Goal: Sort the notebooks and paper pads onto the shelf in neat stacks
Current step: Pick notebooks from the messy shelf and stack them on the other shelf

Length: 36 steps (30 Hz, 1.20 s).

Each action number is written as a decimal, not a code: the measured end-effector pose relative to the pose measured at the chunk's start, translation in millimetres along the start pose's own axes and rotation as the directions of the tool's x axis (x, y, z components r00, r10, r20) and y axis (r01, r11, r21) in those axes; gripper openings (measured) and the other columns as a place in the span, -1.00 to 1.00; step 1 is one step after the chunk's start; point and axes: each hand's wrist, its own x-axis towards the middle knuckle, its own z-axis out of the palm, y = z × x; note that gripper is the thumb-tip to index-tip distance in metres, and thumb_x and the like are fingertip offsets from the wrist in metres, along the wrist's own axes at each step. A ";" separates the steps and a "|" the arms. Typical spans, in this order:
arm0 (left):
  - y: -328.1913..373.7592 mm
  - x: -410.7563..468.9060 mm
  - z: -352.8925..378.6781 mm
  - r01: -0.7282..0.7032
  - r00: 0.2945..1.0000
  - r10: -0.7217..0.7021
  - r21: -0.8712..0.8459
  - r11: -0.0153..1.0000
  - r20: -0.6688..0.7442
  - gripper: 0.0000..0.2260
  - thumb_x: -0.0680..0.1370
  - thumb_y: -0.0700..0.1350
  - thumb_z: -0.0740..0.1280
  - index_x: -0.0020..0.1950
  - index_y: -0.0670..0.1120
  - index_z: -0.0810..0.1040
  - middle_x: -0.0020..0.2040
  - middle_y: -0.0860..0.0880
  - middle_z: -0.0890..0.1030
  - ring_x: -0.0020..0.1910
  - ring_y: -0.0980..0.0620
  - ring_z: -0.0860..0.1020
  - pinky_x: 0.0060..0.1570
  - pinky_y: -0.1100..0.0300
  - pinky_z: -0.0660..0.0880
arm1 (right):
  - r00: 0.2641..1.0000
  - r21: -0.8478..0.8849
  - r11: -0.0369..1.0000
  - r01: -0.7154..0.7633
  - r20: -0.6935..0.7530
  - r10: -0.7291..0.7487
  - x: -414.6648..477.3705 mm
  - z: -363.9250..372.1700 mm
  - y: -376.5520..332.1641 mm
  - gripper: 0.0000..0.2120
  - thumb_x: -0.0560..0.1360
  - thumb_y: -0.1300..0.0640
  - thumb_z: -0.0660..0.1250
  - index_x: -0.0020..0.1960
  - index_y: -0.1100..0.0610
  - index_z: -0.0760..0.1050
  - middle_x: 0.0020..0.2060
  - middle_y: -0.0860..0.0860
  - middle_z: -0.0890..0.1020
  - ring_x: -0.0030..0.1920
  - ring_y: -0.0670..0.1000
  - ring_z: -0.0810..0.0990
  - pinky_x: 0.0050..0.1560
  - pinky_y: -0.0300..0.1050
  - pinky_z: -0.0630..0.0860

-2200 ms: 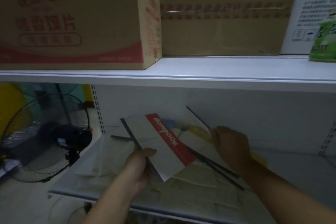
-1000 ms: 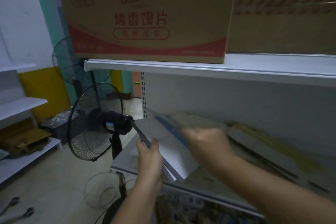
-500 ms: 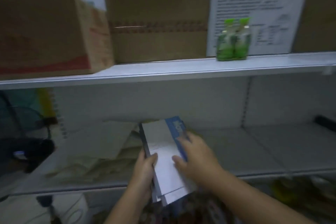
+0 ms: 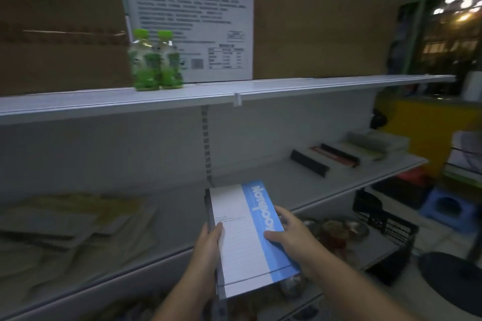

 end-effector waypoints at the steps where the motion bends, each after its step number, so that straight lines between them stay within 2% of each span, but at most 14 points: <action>1: -4.5 5.5 11.3 0.024 1.000 -0.024 0.000 1.000 0.007 -0.62 0.63 -0.14 0.18 0.45 -0.03 0.28 0.26 -0.13 0.53 0.16 -0.19 0.54 0.17 -0.13 0.48 | 1.000 -0.003 1.000 -0.011 0.006 0.011 2.6 -14.6 2.0 -0.57 0.49 0.37 0.32 0.20 -0.08 0.42 -0.08 -0.05 0.67 -0.14 0.03 0.69 -0.17 -0.10 0.62; 3: -12.4 15.0 32.9 0.073 0.995 -0.072 -0.021 0.997 0.071 -0.76 0.63 -0.22 0.15 0.27 -0.06 0.43 0.14 -0.19 0.60 0.07 -0.24 0.58 0.12 -0.17 0.50 | 0.999 -0.016 0.999 -0.045 0.003 0.045 11.3 -40.5 8.3 -0.54 0.51 0.37 0.29 0.26 -0.08 0.42 -0.05 -0.04 0.69 -0.12 0.03 0.70 -0.17 -0.10 0.61; 7: -29.4 50.7 77.9 0.171 0.982 -0.168 -0.034 0.985 0.091 -0.80 0.56 -0.34 0.15 -0.01 -0.14 0.52 -0.12 -0.20 0.64 -0.17 -0.19 0.59 -0.17 0.03 0.53 | 0.987 -0.011 0.988 -0.153 -0.045 0.152 40.1 -86.4 19.8 -0.47 0.53 0.37 0.26 0.41 -0.03 0.34 -0.01 0.00 0.65 -0.12 0.05 0.68 -0.26 -0.14 0.58; 9: -35.1 71.5 104.6 0.167 0.983 -0.166 -0.009 0.986 0.083 -0.84 0.56 -0.31 0.18 0.02 -0.19 0.54 -0.11 -0.22 0.63 -0.16 -0.19 0.59 -0.20 0.05 0.52 | 0.981 -0.020 0.984 -0.179 -0.078 0.177 58.3 -104.9 21.0 -0.49 0.55 0.38 0.22 0.39 -0.06 0.32 -0.04 -0.02 0.63 -0.15 0.02 0.65 -0.36 -0.22 0.54; 12: -40.2 107.8 147.8 0.116 0.991 -0.117 0.019 0.993 0.066 -0.80 0.57 -0.27 0.20 0.15 -0.22 0.53 0.03 -0.24 0.60 0.01 -0.19 0.55 0.07 -0.01 0.49 | 0.963 -0.005 0.975 -0.222 -0.156 0.219 95.0 -134.8 15.7 -0.51 0.56 0.37 0.16 0.40 -0.02 0.32 -0.05 0.04 0.60 -0.18 0.08 0.61 -0.40 -0.24 0.51; 16: -35.5 147.0 201.2 0.075 0.991 -0.079 0.037 0.996 0.108 -0.84 0.57 -0.31 0.17 0.03 -0.24 0.53 -0.17 -0.14 0.60 -0.15 -0.12 0.54 -0.05 0.05 0.48 | 0.916 -0.065 0.972 -0.225 -0.354 0.189 148.5 -181.8 12.1 -0.52 0.52 0.40 0.15 0.41 0.15 0.36 0.04 0.09 0.58 0.16 0.35 0.51 -0.04 0.09 0.55; 19: -28.2 173.6 235.2 0.110 0.977 -0.116 0.046 0.993 0.179 -0.82 0.59 -0.32 0.12 -0.06 -0.19 0.50 -0.19 -0.15 0.55 -0.18 -0.13 0.52 -0.08 0.06 0.48 | 0.899 -0.083 0.974 -0.209 -0.408 0.158 174.8 -212.1 2.4 -0.53 0.49 0.43 0.18 0.37 0.18 0.40 0.19 0.09 0.54 0.07 0.23 0.58 0.04 0.16 0.51; 24: -31.7 222.0 283.1 0.172 0.945 -0.219 0.200 0.965 0.244 -0.83 0.56 -0.33 0.17 0.05 -0.15 0.49 -0.16 -0.12 0.54 -0.19 -0.09 0.51 -0.13 0.10 0.47 | 0.882 -0.149 0.973 -0.175 -0.464 0.087 214.1 -274.7 -7.5 -0.61 0.47 0.41 0.28 0.27 0.22 0.49 0.16 0.11 0.59 0.03 0.07 0.59 -0.10 -0.12 0.55; 26: -32.6 241.9 300.9 0.152 0.944 -0.212 0.236 0.960 0.252 -0.81 0.53 -0.39 0.20 -0.05 -0.13 0.53 -0.21 -0.11 0.56 -0.22 -0.09 0.53 -0.17 0.10 0.49 | 0.885 -0.213 0.958 -0.194 -0.459 0.077 234.7 -297.0 -12.1 -0.68 0.47 0.40 0.29 0.20 0.24 0.53 0.11 0.14 0.61 -0.04 0.07 0.60 -0.21 -0.19 0.52; 30: -36.4 277.8 337.7 0.062 0.974 -0.114 0.254 0.965 0.196 -0.85 0.47 -0.38 0.32 -0.18 -0.17 0.61 -0.13 -0.21 0.65 -0.09 -0.20 0.63 0.05 -0.15 0.57 | 0.921 -0.423 0.881 -0.210 -0.388 0.033 287.2 -335.5 -23.8 -0.72 0.50 0.35 0.25 0.17 0.21 0.57 0.04 0.05 0.57 -0.11 -0.03 0.52 -0.30 -0.39 0.42; 33: -45.4 303.2 362.4 -0.001 0.992 -0.038 0.317 0.948 0.117 -0.73 0.47 -0.34 0.37 -0.35 -0.04 0.53 -0.11 -0.23 0.65 -0.07 -0.21 0.63 0.06 -0.17 0.56 | 0.943 -0.530 0.825 -0.199 -0.331 0.015 328.4 -358.7 -21.5 -0.72 0.54 0.32 0.22 0.20 0.17 0.54 0.19 0.07 0.54 0.06 0.08 0.53 -0.08 -0.28 0.43; 34: -48.3 311.4 370.2 -0.009 0.996 -0.022 0.331 0.944 0.090 -0.71 0.47 -0.33 0.38 -0.36 -0.01 0.51 -0.11 -0.22 0.65 -0.06 -0.20 0.63 0.06 -0.14 0.56 | 0.954 -0.558 0.811 -0.176 -0.300 0.001 340.6 -364.5 -19.5 -0.74 0.53 0.32 0.21 0.16 0.16 0.54 0.24 0.10 0.53 0.11 0.11 0.53 -0.14 -0.14 0.36; 35: -51.8 318.3 376.6 -0.009 0.998 -0.015 0.344 0.939 0.067 -0.72 0.48 -0.33 0.38 -0.34 0.00 0.51 -0.13 -0.17 0.64 -0.05 -0.18 0.62 0.06 -0.09 0.57 | 0.965 -0.583 0.799 -0.144 -0.262 -0.017 350.3 -368.7 -17.4 -0.76 0.54 0.32 0.20 0.13 0.13 0.54 0.25 0.12 0.53 0.13 0.13 0.53 0.10 -0.30 0.29; 36: -58.5 326.4 381.6 -0.012 0.999 -0.007 0.369 0.929 0.051 -0.76 0.50 -0.30 0.37 -0.29 -0.01 0.54 -0.12 -0.13 0.63 -0.04 -0.16 0.61 0.05 -0.06 0.57 | 0.973 -0.614 0.779 -0.128 -0.231 -0.022 359.6 -372.1 -14.9 -0.74 0.55 0.32 0.18 0.17 0.15 0.53 0.25 0.14 0.52 0.16 0.15 0.52 0.14 -0.14 0.44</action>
